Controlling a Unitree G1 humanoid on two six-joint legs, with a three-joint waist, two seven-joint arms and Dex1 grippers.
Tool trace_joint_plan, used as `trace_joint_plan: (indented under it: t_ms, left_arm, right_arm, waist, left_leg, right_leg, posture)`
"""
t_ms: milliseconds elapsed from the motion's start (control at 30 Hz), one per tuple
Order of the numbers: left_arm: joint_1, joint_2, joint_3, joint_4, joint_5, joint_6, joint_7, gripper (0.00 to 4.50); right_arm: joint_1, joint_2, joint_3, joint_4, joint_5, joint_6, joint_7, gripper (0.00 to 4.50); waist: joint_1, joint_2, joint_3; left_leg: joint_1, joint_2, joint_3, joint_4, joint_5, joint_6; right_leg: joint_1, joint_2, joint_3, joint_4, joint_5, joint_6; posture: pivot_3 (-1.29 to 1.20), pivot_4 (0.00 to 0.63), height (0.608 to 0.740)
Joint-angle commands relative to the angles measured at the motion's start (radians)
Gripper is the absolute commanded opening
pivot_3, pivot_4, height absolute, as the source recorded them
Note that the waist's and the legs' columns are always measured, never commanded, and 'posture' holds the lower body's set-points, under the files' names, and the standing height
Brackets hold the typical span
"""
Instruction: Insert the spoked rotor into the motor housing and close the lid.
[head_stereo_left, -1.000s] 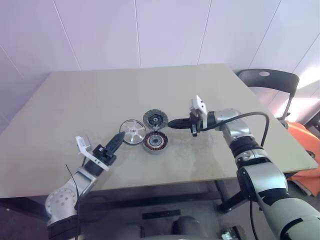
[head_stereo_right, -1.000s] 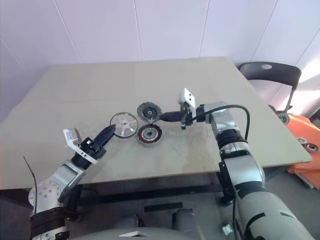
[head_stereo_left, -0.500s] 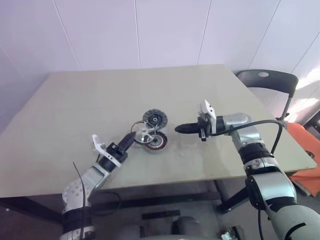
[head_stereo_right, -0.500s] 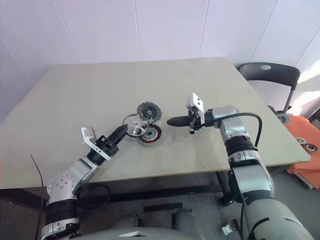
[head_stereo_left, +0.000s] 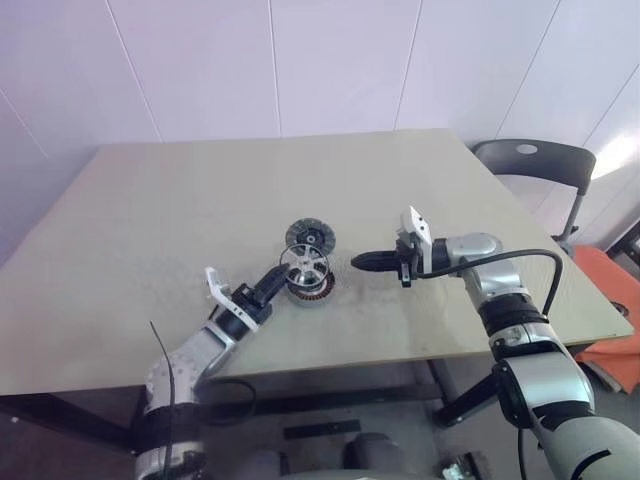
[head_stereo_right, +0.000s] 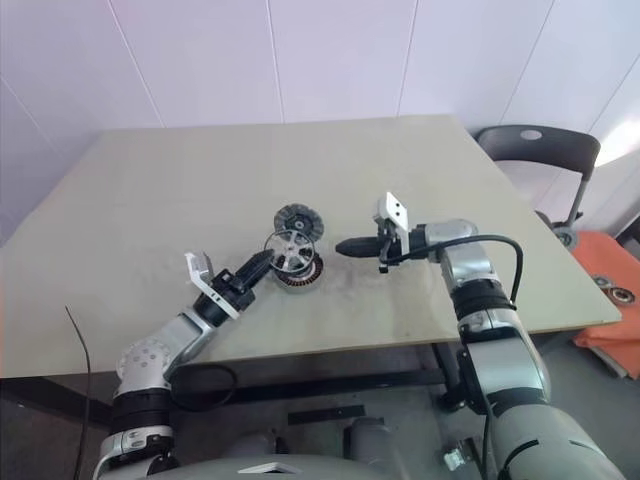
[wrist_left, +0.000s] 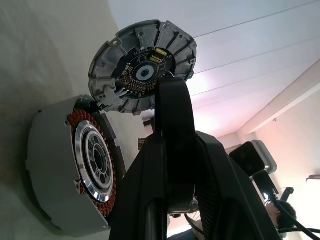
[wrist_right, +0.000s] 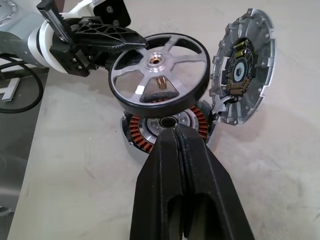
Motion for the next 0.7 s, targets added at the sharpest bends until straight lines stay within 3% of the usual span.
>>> trace_joint_plan:
  t_ms: [33, 700]
  left_arm:
    - [-0.032, -0.005, -0.003, 0.019, 0.004, -0.001, -0.015, 0.47]
    - [-0.005, -0.081, 0.03, 0.061, 0.0, 0.026, 0.042, 0.47]
  right_arm:
    - [-0.016, -0.006, -0.003, -0.036, 0.004, -0.007, -0.008, 0.0]
    - [-0.001, -0.002, 0.009, -0.046, 0.002, -0.011, -0.017, 0.0]
  waist:
    - [0.0, 0.0, 0.0]
    - [0.0, 0.0, 0.0]
  left_leg:
    - [0.0, 0.0, 0.0, 0.0, 0.0, 0.0]
    - [0.0, 0.0, 0.0, 0.001, 0.0, 0.0]
  right_leg:
    - [0.0, 0.0, 0.0, 0.0, 0.0, 0.0]
    - [0.001, 0.0, 0.0, 0.0, 0.0, 0.0]
  posture:
    - [0.0, 0.0, 0.74]
    - [0.0, 0.0, 0.74]
